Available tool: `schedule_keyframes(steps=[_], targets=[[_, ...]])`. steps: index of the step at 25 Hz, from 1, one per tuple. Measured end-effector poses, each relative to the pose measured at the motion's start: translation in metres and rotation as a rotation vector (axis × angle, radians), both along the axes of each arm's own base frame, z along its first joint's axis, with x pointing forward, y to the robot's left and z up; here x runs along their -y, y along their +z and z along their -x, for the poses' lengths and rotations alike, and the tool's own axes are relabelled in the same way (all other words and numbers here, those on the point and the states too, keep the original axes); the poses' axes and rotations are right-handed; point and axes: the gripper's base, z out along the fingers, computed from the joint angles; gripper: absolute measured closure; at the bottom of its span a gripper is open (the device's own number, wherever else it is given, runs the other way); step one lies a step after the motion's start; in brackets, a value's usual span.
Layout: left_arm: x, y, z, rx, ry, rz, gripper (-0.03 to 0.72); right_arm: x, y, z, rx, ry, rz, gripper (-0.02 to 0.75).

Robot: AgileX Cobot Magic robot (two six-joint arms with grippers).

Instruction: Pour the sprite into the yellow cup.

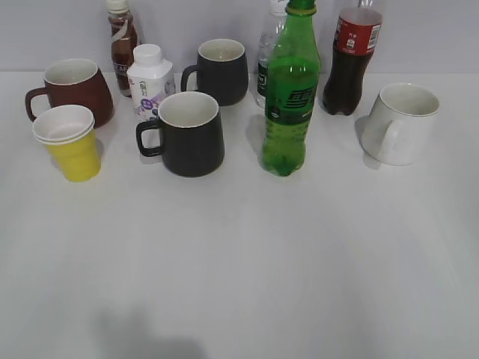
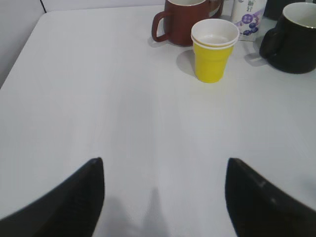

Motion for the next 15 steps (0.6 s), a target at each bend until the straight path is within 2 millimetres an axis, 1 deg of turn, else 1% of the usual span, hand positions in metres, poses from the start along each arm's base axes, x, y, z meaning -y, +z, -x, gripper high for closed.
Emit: schedule_keyframes(steps=[15], targets=[[0.0, 0.0, 0.0, 0.0, 0.0, 0.0, 0.108, 0.0, 0.0001, 0.0, 0.001, 0.0, 0.0, 0.256]])
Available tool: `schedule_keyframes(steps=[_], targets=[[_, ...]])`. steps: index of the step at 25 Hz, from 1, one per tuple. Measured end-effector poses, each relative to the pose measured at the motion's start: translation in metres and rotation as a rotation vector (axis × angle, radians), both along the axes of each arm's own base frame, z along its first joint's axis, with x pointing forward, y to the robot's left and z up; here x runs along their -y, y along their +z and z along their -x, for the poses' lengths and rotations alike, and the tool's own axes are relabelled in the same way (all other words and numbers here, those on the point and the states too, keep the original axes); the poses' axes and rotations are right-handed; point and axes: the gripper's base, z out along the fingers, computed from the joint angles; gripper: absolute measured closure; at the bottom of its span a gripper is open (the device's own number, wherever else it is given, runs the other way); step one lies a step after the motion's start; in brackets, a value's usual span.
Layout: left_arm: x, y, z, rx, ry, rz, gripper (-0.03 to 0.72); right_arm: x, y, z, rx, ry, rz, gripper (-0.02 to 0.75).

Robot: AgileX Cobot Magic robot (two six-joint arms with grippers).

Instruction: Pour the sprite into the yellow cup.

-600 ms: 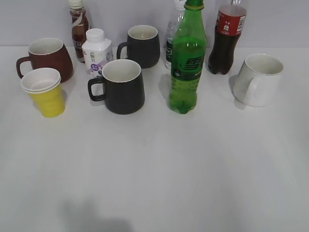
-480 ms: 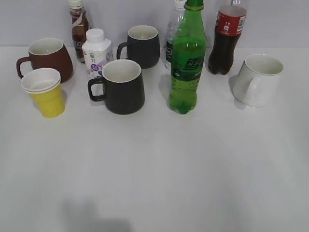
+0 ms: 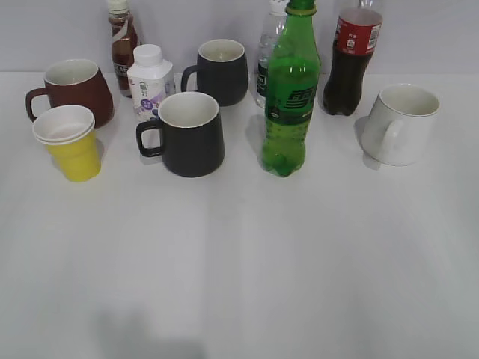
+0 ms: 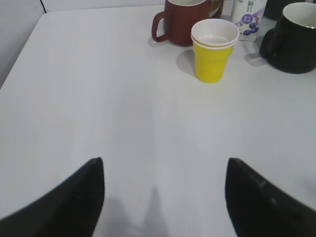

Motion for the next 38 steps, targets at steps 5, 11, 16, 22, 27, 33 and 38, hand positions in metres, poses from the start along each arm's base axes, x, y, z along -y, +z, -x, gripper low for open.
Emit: schedule_keyframes(steps=[5, 11, 16, 22, 27, 33, 38], targets=[[0.0, 0.0, 0.0, 0.0, 0.0, 0.0, 0.108, 0.0, 0.0, 0.0, 0.0, 0.0, 0.0, 0.256], [0.0, 0.0, 0.0, 0.0, 0.0, 0.0, 0.108, 0.0, 0.0, 0.0, 0.0, 0.0, 0.0, 0.256], [0.0, 0.0, 0.0, 0.0, 0.0, 0.0, 0.108, 0.0, 0.0, 0.0, 0.0, 0.0, 0.0, 0.256], [0.0, 0.0, 0.0, 0.0, -0.001, 0.002, 0.108, 0.0, 0.0, 0.0, 0.0, 0.0, 0.0, 0.256], [0.001, 0.005, 0.0, 0.033, -0.007, 0.01, 0.108, -0.002, 0.003, 0.0, 0.014, 0.013, -0.019, 0.256], [0.003, 0.031, -0.013, 0.247, -0.02, 0.038, 0.108, -0.009, 0.033, -0.022, 0.213, 0.054, -0.086, 0.256], [0.004, 0.042, -0.048, 0.292, -0.019, 0.044, 0.108, -0.012, 0.046, -0.058, 0.256, 0.07, -0.068, 0.256]])
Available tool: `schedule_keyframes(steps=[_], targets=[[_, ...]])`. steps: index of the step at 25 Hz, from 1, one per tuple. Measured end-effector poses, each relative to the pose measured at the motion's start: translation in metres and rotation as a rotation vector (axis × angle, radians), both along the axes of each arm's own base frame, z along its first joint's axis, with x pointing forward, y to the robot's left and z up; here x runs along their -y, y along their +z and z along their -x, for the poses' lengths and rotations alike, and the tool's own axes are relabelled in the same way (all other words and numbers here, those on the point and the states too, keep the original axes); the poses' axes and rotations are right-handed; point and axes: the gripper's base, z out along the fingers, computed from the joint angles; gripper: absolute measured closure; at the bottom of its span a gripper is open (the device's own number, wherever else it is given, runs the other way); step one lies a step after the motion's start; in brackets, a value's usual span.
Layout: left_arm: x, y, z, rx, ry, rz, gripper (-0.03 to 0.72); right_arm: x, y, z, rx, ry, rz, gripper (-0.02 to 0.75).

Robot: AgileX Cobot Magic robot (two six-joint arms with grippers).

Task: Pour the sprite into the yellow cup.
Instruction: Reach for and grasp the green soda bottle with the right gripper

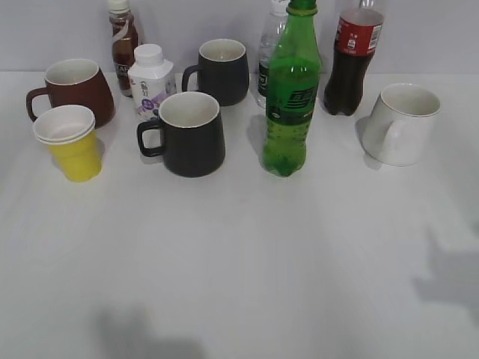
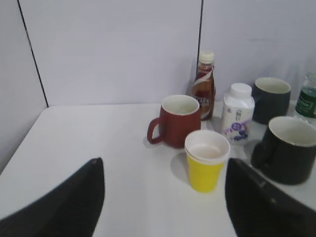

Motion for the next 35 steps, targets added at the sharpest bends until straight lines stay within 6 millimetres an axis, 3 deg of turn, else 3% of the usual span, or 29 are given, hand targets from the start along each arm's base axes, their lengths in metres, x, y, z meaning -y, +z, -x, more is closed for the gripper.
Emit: schedule_keyframes(steps=[7, 12, 16, 21, 27, 30, 35], targets=[[0.003, -0.008, -0.077, -0.118, 0.004, 0.004, 0.108, -0.02, 0.001, -0.049, -0.012, 0.143, 0.006, 0.256], [0.005, -0.039, -0.141, -0.237, 0.01, 0.002, 0.108, -0.043, -0.012, -0.089, -0.061, 0.231, 0.019, 0.256], [0.006, -0.058, -0.165, -0.288, 0.015, 0.013, 0.108, -0.065, -0.029, -0.122, -0.082, 0.283, 0.021, 0.256], [0.02, -0.086, -0.159, -0.348, -0.021, 0.082, 0.108, -0.086, -0.054, -0.155, -0.077, 0.31, 0.024, 0.256], [0.038, -0.135, -0.126, -0.363, -0.107, 0.099, 0.108, -0.104, -0.074, -0.173, -0.054, 0.344, 0.003, 0.256], [0.037, -0.143, -0.119, -0.278, -0.113, 0.086, 0.106, -0.107, -0.08, -0.178, -0.057, 0.34, -0.013, 0.256], [0.038, -0.149, -0.129, -0.195, -0.119, 0.052, 0.088, -0.108, -0.085, -0.182, -0.063, 0.333, -0.041, 0.256]])
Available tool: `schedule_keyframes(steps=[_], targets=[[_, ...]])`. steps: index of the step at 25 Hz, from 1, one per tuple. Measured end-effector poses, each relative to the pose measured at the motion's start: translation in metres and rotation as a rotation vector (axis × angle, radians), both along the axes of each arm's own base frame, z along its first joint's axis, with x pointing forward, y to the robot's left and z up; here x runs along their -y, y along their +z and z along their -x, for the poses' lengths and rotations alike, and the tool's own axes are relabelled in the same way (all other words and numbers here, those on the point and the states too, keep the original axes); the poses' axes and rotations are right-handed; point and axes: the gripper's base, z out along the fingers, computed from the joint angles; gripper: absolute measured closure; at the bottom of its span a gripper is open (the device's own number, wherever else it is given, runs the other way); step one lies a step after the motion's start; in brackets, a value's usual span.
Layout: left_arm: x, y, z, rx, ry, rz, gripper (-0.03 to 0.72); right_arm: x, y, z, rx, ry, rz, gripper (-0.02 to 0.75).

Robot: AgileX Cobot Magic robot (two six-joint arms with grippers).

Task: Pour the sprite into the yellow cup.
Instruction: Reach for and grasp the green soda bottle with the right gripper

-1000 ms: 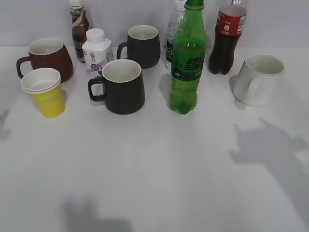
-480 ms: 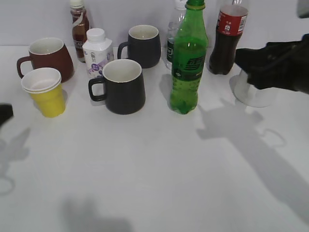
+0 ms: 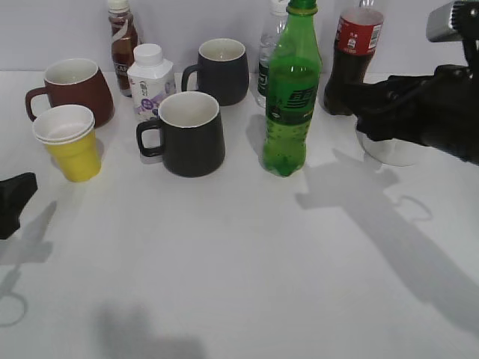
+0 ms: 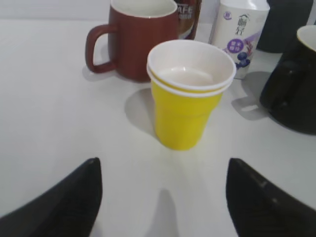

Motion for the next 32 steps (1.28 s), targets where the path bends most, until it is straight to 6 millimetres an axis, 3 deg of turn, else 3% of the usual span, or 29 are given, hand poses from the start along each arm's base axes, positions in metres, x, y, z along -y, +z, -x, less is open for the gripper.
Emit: schedule_keyframes(steps=[5, 10, 14, 18, 29, 32], targets=[[0.007, -0.012, -0.014, 0.069, -0.055, -0.046, 0.086, -0.004, -0.01, -0.006, -0.005, 0.002, -0.009, 0.256], [0.011, -0.028, -0.026, 0.14, -0.064, -0.05, 0.086, -0.007, -0.003, -0.007, 0.087, 0.033, -0.023, 0.256], [0.013, -0.053, -0.034, 0.071, -0.069, -0.072, 0.086, -0.009, 0.002, -0.007, 0.141, 0.057, -0.026, 0.256], [0.021, -0.068, -0.055, 0.042, -0.08, -0.08, 0.086, -0.009, 0.002, -0.007, 0.152, 0.067, -0.021, 0.256], [0.036, -0.067, -0.105, 0.146, -0.089, -0.056, 0.086, -0.011, 0.001, -0.007, 0.157, 0.09, -0.002, 0.25], [0.04, -0.071, -0.117, 0.156, -0.087, -0.053, 0.086, -0.013, -0.004, -0.008, 0.145, 0.098, 0.01, 0.201]])
